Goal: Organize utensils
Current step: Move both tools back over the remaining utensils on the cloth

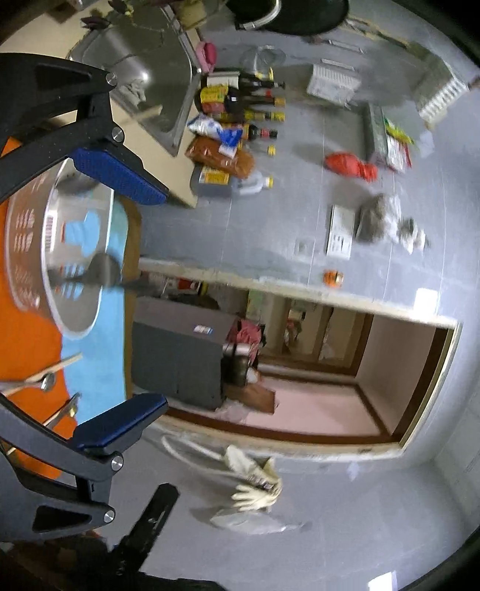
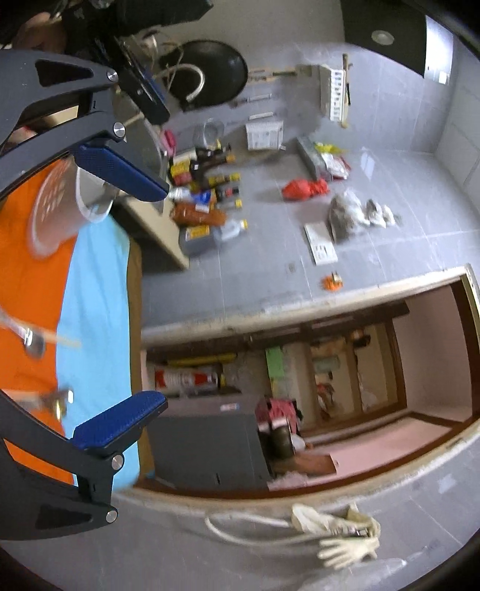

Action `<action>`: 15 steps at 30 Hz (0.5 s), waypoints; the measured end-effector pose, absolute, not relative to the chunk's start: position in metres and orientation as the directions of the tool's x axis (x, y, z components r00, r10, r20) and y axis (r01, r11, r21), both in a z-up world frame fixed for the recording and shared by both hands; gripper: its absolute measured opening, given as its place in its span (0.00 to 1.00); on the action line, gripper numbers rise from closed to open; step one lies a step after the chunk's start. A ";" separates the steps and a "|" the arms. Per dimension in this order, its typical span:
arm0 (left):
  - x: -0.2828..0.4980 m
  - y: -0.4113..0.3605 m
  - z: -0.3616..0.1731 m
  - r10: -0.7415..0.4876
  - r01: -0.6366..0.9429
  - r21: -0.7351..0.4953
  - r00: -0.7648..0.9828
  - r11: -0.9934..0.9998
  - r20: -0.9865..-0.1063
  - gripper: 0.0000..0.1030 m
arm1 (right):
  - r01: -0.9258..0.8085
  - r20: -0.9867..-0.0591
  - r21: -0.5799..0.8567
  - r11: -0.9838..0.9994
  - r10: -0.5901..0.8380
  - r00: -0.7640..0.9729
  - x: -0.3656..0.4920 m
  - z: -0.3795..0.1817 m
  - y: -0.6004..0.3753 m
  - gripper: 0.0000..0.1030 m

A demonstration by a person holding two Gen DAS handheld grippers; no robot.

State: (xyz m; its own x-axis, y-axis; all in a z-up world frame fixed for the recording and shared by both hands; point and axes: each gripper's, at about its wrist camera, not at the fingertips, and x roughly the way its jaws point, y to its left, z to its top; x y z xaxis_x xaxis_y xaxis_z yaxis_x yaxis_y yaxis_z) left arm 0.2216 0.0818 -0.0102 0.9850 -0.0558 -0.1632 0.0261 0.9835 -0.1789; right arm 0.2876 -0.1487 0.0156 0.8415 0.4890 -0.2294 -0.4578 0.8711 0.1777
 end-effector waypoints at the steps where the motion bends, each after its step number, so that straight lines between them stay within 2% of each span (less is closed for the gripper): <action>1: 0.223 0.075 -0.012 -0.067 0.037 -0.173 0.983 0.984 -0.170 0.97 | -0.444 -0.234 0.171 0.879 0.474 0.849 0.288 0.015 -0.158 1.00; 9: 0.236 0.007 -0.037 -0.162 0.126 -0.146 0.950 0.981 -0.266 0.97 | -0.348 -0.294 0.145 0.926 0.377 0.879 0.297 -0.007 -0.220 1.00; 15: 0.261 -0.029 -0.069 -0.177 0.136 -0.130 0.903 0.982 -0.392 0.97 | -0.300 -0.378 0.151 0.942 0.335 0.863 0.309 -0.038 -0.254 1.00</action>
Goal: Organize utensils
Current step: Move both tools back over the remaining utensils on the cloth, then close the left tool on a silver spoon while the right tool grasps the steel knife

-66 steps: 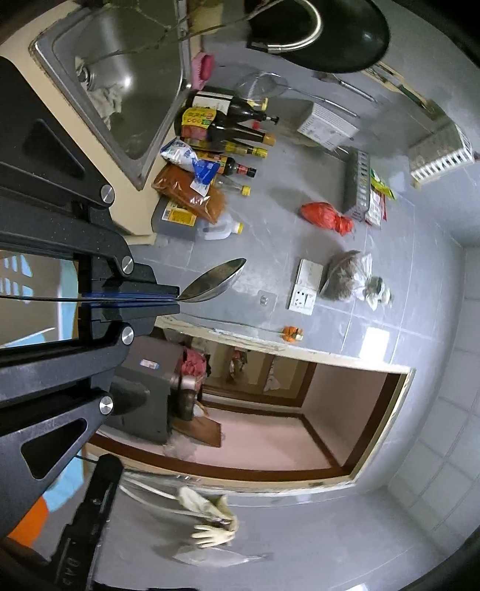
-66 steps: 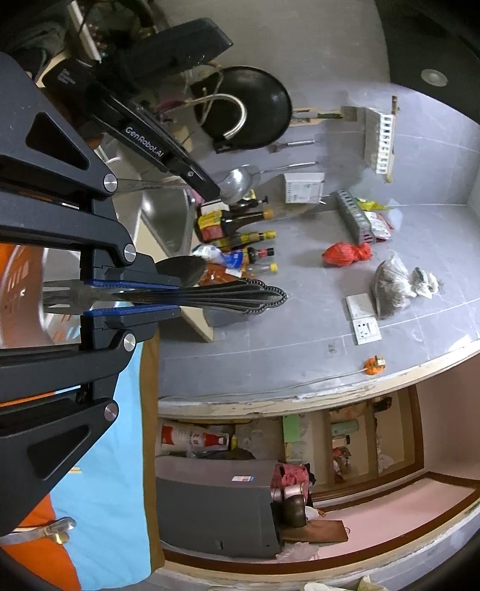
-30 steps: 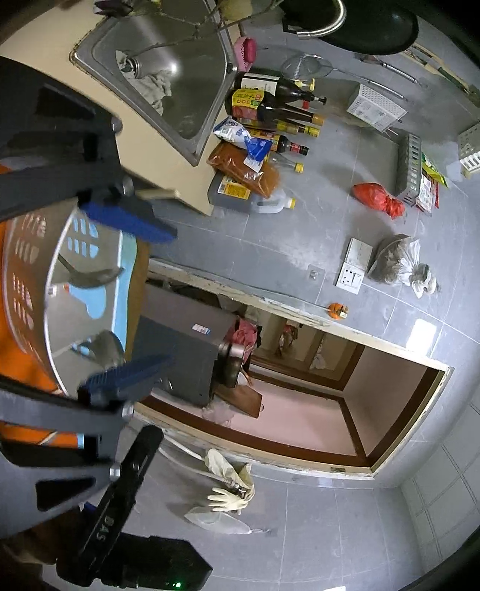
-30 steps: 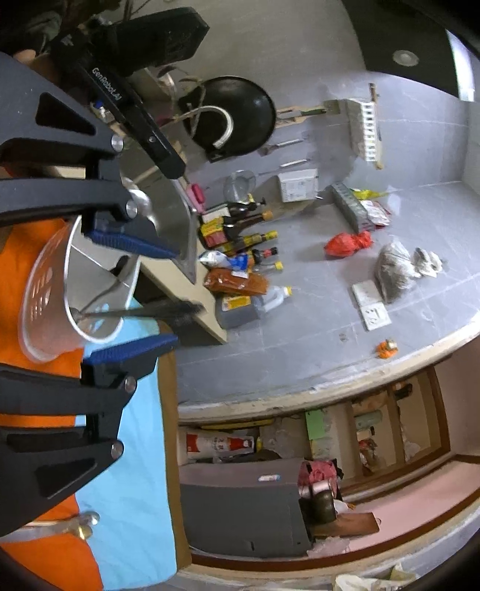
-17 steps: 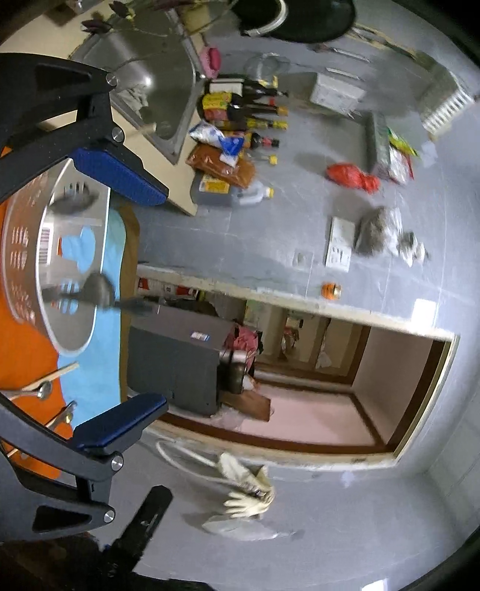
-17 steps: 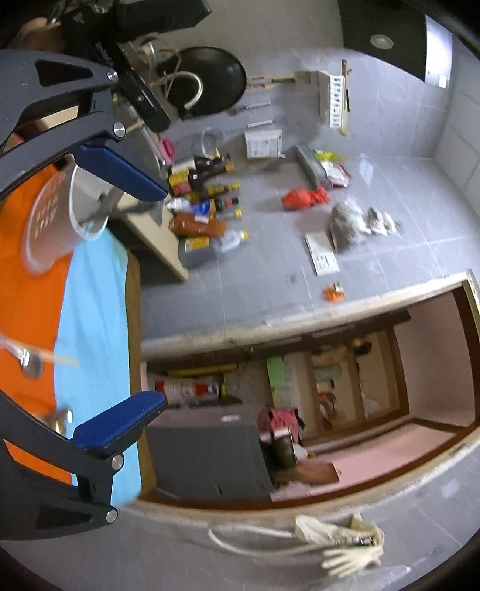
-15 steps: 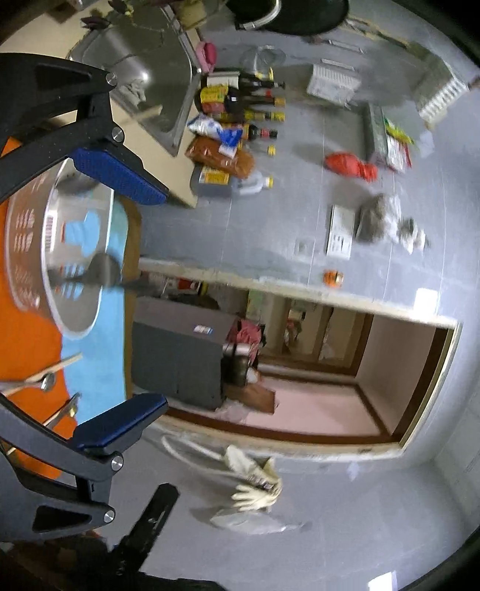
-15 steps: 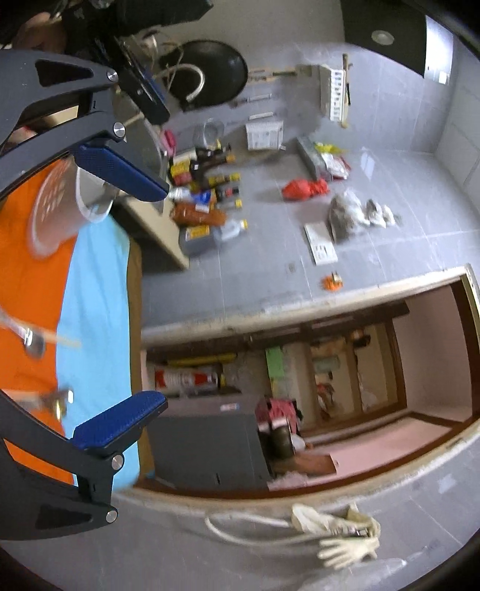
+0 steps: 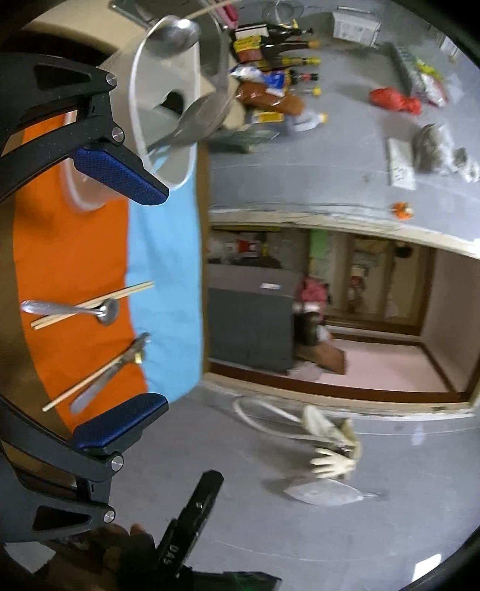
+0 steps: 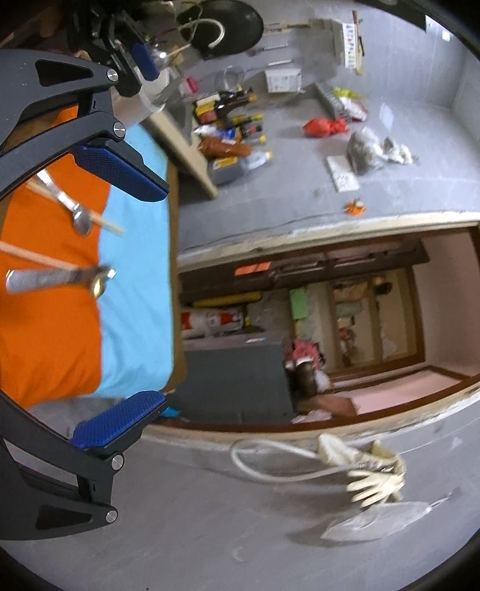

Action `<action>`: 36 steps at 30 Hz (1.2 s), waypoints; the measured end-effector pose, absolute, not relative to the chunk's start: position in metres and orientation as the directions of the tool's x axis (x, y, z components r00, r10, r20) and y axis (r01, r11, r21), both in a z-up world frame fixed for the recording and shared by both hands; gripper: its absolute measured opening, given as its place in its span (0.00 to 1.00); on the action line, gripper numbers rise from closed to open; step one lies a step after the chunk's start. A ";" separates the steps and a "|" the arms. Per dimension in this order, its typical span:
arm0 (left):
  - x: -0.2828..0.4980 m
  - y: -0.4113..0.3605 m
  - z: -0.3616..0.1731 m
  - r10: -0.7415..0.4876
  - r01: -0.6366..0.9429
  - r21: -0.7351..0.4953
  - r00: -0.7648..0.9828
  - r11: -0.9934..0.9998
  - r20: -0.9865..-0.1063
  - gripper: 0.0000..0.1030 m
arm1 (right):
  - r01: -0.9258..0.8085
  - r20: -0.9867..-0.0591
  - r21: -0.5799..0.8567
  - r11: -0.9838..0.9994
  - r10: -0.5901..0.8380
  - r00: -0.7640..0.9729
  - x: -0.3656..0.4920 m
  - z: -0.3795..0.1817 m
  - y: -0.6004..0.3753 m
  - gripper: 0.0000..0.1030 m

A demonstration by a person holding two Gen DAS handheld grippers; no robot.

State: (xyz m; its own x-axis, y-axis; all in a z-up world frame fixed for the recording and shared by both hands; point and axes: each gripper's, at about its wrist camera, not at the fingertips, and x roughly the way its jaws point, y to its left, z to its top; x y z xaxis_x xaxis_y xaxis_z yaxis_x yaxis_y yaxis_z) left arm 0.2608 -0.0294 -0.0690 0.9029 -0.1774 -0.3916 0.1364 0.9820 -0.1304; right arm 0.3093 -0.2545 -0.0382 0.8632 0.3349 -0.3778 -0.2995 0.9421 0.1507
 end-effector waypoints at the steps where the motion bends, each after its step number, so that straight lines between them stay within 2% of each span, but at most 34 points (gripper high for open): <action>1: 0.266 -0.035 -0.075 -0.176 0.135 -0.129 0.894 0.982 -0.411 0.97 | -0.295 -0.392 0.153 0.943 0.332 0.858 0.311 -0.044 -0.258 1.00; 9: 0.297 -0.060 -0.114 -0.154 0.139 -0.068 0.830 0.988 -0.536 0.97 | -0.292 -0.480 0.167 0.942 0.336 0.811 0.321 -0.082 -0.271 1.00; 16: 0.314 -0.059 -0.137 -0.152 0.141 -0.067 0.774 0.988 -0.615 0.96 | -0.319 -0.544 0.166 0.933 0.356 0.760 0.330 -0.102 -0.267 1.00; 19: 0.321 -0.059 -0.142 -0.169 0.156 -0.077 0.753 0.985 -0.636 0.91 | -0.343 -0.572 0.164 0.925 0.372 0.731 0.333 -0.110 -0.262 0.96; 24: 0.333 -0.063 -0.155 -0.195 0.183 -0.092 0.693 0.979 -0.694 0.54 | -0.388 -0.637 0.137 0.912 0.381 0.671 0.339 -0.123 -0.244 0.74; 27: 0.338 -0.064 -0.161 -0.199 0.187 -0.097 0.668 0.978 -0.718 0.40 | -0.412 -0.668 0.123 0.903 0.382 0.639 0.342 -0.130 -0.235 0.66; 30: 0.344 -0.066 -0.166 -0.203 0.193 -0.099 0.644 0.976 -0.738 0.28 | -0.432 -0.701 0.107 0.895 0.376 0.606 0.347 -0.135 -0.225 0.56; 36: 0.348 -0.068 -0.171 -0.194 0.198 -0.088 0.618 0.976 -0.762 0.15 | -0.463 -0.758 0.056 0.885 0.339 0.557 0.351 -0.146 -0.210 0.47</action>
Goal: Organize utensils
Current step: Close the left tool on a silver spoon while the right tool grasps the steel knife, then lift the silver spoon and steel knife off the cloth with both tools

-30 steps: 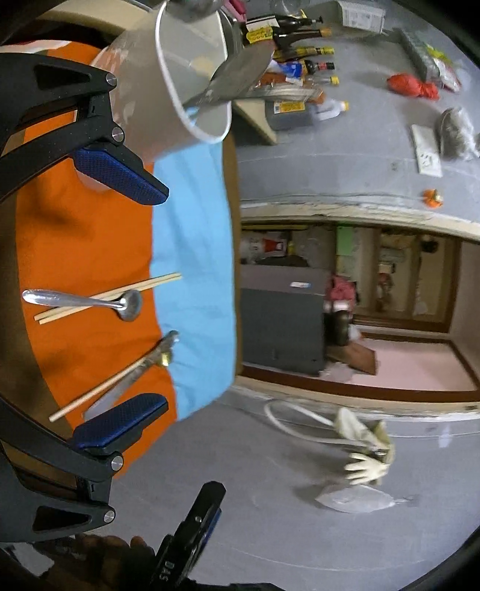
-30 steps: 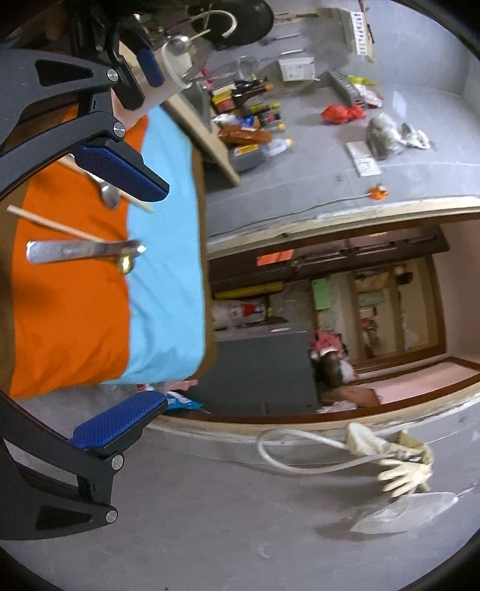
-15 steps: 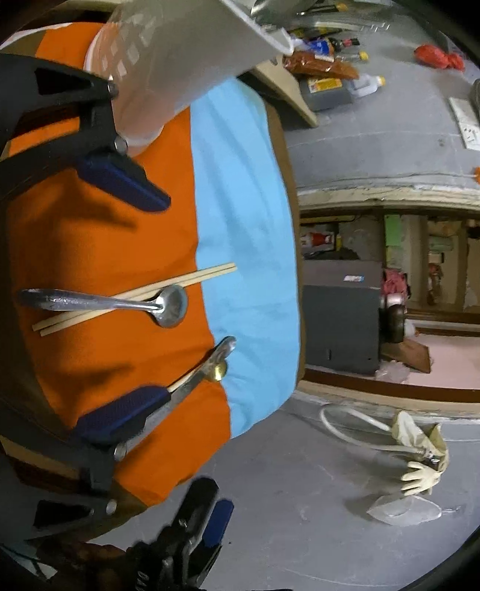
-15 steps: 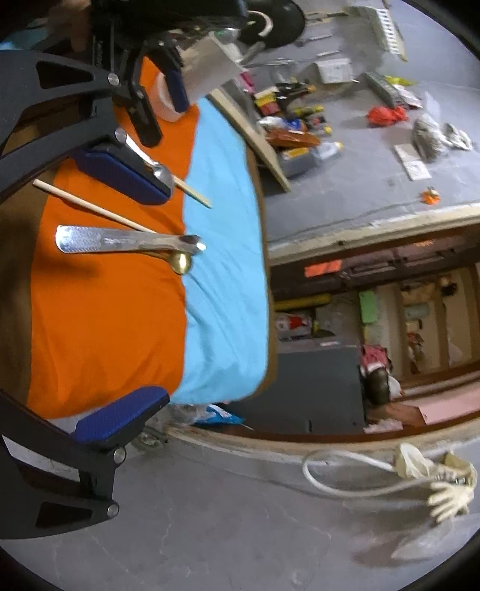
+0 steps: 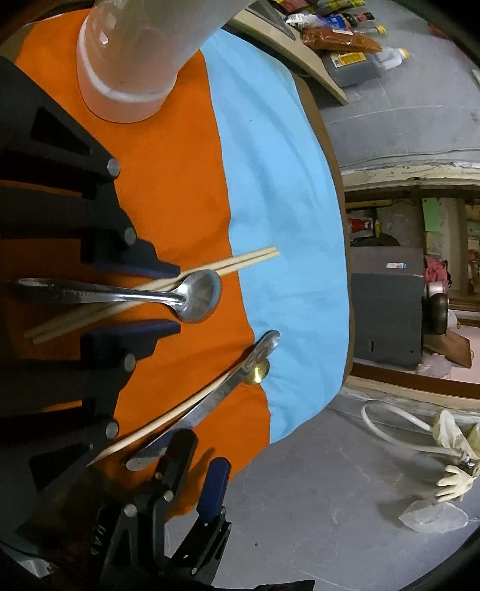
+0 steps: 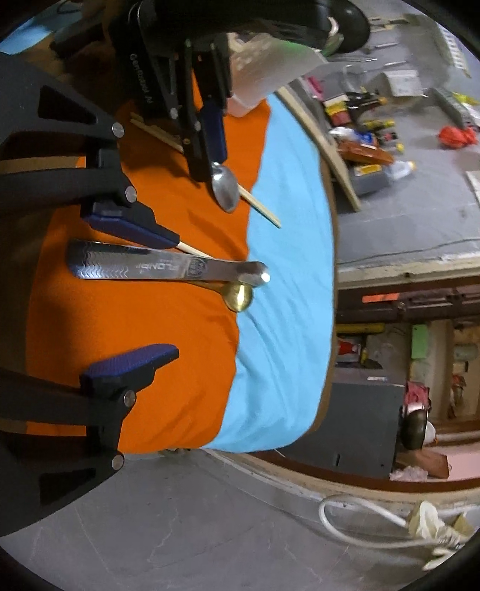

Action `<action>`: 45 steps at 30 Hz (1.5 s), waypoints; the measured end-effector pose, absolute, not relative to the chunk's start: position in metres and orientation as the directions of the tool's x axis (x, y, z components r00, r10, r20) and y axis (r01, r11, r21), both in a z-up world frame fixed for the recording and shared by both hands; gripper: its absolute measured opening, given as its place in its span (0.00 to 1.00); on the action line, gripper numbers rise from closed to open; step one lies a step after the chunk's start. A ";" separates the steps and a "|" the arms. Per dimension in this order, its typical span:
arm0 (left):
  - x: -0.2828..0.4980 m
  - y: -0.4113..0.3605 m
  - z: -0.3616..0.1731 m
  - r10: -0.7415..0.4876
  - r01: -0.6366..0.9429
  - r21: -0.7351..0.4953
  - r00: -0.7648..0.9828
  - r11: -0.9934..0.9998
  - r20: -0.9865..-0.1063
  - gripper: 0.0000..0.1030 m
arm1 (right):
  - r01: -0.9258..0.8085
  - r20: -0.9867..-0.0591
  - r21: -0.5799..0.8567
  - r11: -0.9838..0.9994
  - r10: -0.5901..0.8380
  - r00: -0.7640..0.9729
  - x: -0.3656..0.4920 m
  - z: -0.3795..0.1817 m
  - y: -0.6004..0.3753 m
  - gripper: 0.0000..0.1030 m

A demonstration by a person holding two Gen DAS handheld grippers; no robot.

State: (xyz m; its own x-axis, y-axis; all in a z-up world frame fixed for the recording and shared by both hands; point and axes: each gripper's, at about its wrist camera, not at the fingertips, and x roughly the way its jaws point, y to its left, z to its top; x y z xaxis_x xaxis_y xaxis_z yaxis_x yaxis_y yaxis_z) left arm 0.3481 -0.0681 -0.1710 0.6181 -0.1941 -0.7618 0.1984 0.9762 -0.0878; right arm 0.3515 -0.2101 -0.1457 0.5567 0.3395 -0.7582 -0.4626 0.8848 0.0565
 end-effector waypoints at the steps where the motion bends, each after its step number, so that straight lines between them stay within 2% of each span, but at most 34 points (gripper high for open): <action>1: 0.349 -0.068 -0.171 -0.192 0.197 -0.087 0.618 0.977 -0.763 0.14 | -0.468 -0.764 0.049 0.882 0.335 0.551 0.352 -0.147 -0.209 0.47; 7: 0.350 -0.065 -0.170 -0.199 0.196 -0.095 0.624 0.976 -0.756 0.05 | -0.500 -0.805 0.008 0.866 0.303 0.511 0.355 -0.157 -0.197 0.39; 9: 0.348 -0.064 -0.168 -0.211 0.202 -0.104 0.634 0.974 -0.744 0.00 | -0.499 -0.806 0.012 0.866 0.304 0.508 0.356 -0.157 -0.198 0.28; 11: 0.346 -0.063 -0.166 -0.223 0.207 -0.114 0.645 0.972 -0.731 0.00 | -0.495 -0.806 0.024 0.869 0.310 0.504 0.357 -0.157 -0.200 0.17; 17: 0.341 -0.050 -0.157 -0.289 0.207 -0.201 0.676 0.957 -0.678 0.00 | -0.474 -0.792 0.069 0.878 0.337 0.509 0.358 -0.155 -0.208 0.16; 21: 0.334 -0.039 -0.150 -0.289 0.169 -0.241 0.700 0.956 -0.653 0.00 | -0.439 -0.787 0.076 0.895 0.324 0.525 0.357 -0.153 -0.213 0.16; 31: 0.334 -0.029 -0.163 -0.225 0.047 -0.252 0.626 0.967 -0.746 0.01 | -0.397 -0.813 0.043 0.917 0.263 0.520 0.364 -0.155 -0.215 0.18; 38: 0.329 -0.032 -0.158 -0.174 0.053 -0.179 0.612 0.982 -0.771 0.02 | -0.407 -0.821 0.022 0.913 0.248 0.513 0.385 -0.156 -0.210 0.26; 45: 0.321 -0.037 -0.161 -0.104 0.070 -0.077 0.612 0.995 -0.784 0.05 | -0.410 -0.820 0.034 0.912 0.260 0.510 0.392 -0.157 -0.210 0.27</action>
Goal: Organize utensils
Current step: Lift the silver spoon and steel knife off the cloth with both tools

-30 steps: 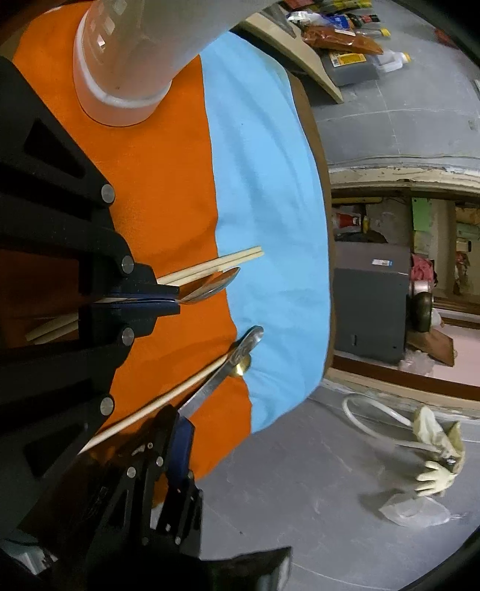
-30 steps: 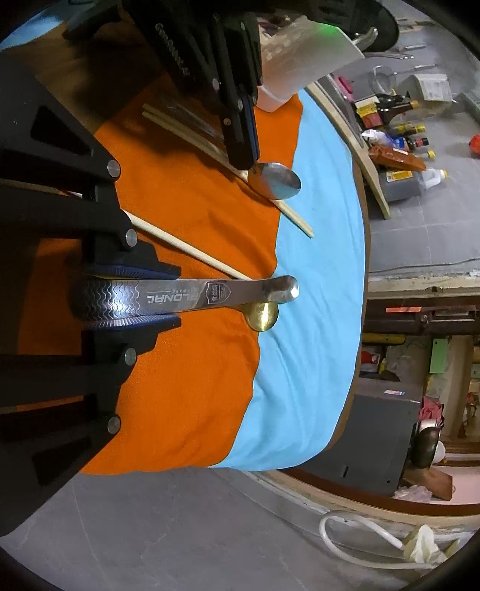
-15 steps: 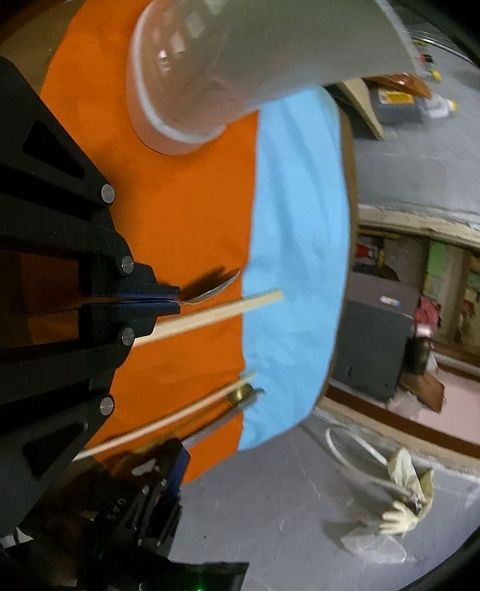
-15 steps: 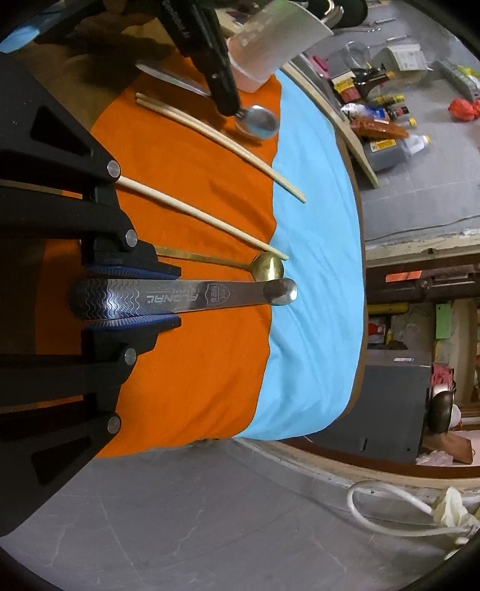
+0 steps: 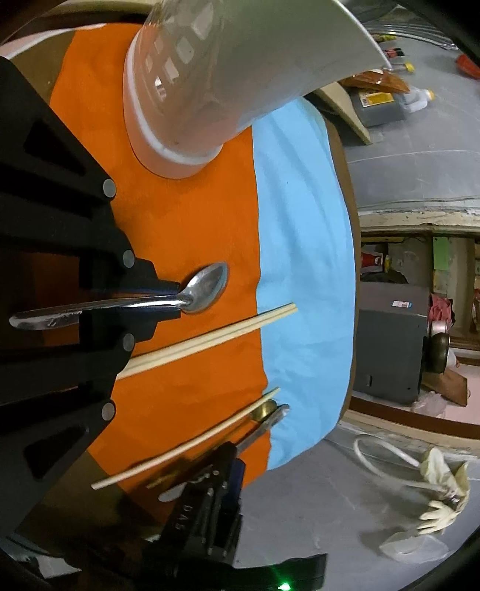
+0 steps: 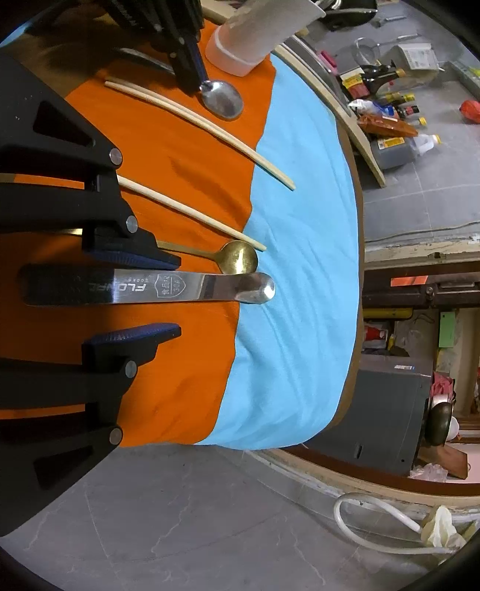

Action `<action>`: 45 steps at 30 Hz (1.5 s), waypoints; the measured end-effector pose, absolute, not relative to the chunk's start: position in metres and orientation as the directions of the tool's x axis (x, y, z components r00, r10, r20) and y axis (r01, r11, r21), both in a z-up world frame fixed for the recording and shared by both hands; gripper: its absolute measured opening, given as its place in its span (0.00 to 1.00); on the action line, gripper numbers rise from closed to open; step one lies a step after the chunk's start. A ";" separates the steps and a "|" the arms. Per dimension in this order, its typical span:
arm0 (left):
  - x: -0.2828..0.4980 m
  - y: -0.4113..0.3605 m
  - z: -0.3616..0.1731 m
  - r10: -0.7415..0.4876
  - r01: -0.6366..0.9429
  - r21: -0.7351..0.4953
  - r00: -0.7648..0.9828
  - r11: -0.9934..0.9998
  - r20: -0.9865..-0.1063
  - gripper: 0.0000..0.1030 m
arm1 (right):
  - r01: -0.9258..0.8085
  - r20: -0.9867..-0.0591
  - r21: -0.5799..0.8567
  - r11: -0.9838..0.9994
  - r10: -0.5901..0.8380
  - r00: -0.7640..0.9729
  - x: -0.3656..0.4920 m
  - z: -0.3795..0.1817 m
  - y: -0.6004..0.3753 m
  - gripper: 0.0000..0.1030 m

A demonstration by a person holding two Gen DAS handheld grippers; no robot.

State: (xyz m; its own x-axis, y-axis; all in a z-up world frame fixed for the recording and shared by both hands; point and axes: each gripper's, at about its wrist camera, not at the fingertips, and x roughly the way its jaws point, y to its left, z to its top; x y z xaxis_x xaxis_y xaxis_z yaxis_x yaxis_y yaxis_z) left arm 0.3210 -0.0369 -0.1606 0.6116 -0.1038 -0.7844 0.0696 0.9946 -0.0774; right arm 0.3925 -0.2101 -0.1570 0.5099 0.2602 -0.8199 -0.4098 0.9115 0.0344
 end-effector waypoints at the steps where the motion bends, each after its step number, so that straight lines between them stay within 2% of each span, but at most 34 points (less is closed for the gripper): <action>1: 0.320 -0.037 -0.161 -0.096 0.069 -0.068 0.609 0.995 -0.787 0.06 | -0.410 -0.820 0.035 0.911 0.261 0.509 0.393 -0.157 -0.210 0.27; 4: 0.319 -0.038 -0.165 -0.057 0.062 -0.025 0.598 0.998 -0.799 0.21 | -0.414 -0.821 0.031 0.910 0.259 0.508 0.393 -0.157 -0.208 0.27; 5: 0.318 -0.038 -0.166 -0.045 0.056 -0.014 0.594 0.998 -0.803 0.31 | -0.418 -0.822 0.028 0.908 0.259 0.507 0.393 -0.157 -0.207 0.28; 8: 0.321 -0.032 -0.169 -0.054 0.043 -0.036 0.580 0.998 -0.813 0.36 | -0.427 -0.826 0.019 0.904 0.255 0.502 0.398 -0.156 -0.204 0.29; 11: 0.325 -0.035 -0.167 -0.043 0.054 -0.014 0.577 0.998 -0.816 0.36 | -0.430 -0.832 0.011 0.903 0.247 0.497 0.404 -0.157 -0.201 0.29; 14: 0.330 -0.040 -0.166 -0.027 0.063 0.012 0.575 0.998 -0.817 0.33 | -0.429 -0.841 0.005 0.903 0.236 0.487 0.412 -0.157 -0.197 0.29; 18: 0.336 -0.051 -0.166 -0.009 0.099 0.059 0.576 0.993 -0.817 0.15 | -0.424 -0.856 0.031 0.905 0.243 0.456 0.425 -0.158 -0.194 0.32; 21: 0.340 -0.054 -0.167 0.004 0.125 0.094 0.579 0.988 -0.815 0.06 | -0.435 -0.868 0.032 0.900 0.241 0.435 0.434 -0.158 -0.191 0.32; 23: 0.340 -0.052 -0.169 -0.008 0.130 0.083 0.579 0.988 -0.816 0.05 | -0.446 -0.873 0.030 0.895 0.240 0.424 0.437 -0.158 -0.191 0.30; 26: 0.339 -0.046 -0.169 -0.055 0.139 0.034 0.589 0.990 -0.806 0.02 | -0.441 -0.872 0.052 0.896 0.256 0.418 0.439 -0.158 -0.198 0.14; 28: 0.336 -0.041 -0.168 -0.093 0.144 -0.007 0.604 0.990 -0.792 0.00 | -0.435 -0.865 0.084 0.897 0.282 0.414 0.439 -0.157 -0.203 0.13; 32: 0.325 -0.029 -0.162 -0.183 0.150 -0.112 0.641 0.982 -0.746 0.00 | -0.414 -0.797 0.198 0.888 0.392 0.460 0.422 -0.152 -0.221 0.13; 38: 0.307 -0.024 -0.143 -0.242 0.180 -0.161 0.726 0.970 -0.644 0.00 | -0.426 -0.654 0.161 0.890 0.419 0.630 0.374 -0.124 -0.228 0.13; 45: 0.288 -0.024 -0.115 -0.312 0.239 -0.206 0.801 0.949 -0.511 0.00 | -0.432 -0.500 0.150 0.889 0.445 0.743 0.337 -0.098 -0.228 0.13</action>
